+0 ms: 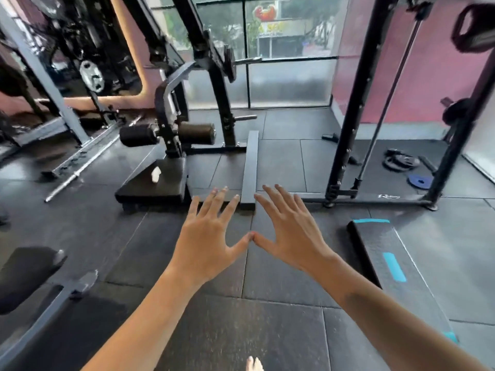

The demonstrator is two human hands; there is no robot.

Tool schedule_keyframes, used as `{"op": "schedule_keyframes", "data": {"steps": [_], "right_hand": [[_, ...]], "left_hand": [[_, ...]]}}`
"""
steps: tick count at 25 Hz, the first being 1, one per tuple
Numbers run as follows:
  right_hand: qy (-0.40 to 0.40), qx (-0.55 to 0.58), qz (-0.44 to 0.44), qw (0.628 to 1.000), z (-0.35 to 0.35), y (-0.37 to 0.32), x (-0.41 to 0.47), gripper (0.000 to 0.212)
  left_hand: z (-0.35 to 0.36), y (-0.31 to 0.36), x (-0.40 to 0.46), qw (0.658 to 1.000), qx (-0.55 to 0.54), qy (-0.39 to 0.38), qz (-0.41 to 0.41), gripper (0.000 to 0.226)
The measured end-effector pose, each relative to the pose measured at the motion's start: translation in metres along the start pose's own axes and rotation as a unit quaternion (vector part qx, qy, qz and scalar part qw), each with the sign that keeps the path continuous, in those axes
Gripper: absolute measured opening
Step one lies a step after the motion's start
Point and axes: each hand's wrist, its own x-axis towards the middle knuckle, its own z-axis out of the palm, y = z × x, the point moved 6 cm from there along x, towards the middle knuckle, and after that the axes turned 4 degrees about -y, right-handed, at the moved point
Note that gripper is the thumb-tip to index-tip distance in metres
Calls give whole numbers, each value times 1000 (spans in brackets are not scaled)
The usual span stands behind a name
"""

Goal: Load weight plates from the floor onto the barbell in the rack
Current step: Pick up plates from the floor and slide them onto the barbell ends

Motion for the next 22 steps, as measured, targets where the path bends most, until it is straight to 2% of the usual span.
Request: {"op": "schedule_keyframes", "data": {"steps": [9,16,19,22], "right_hand": [[4,-20,86,996,41,106,273,79],[40,-43,158,986,106,191,473,77],[48,-42,193,979,115,225,564,76],[52,-52,229,971,110,273,627,79]], "left_hand": [[45,-158,284,998,-34,23,54,85],[128,-257,505,989,-42,42,132,84],[143,-293,610,983,-70,36,167,85],[151,-296,700,969,-87,38,228,85]]}}
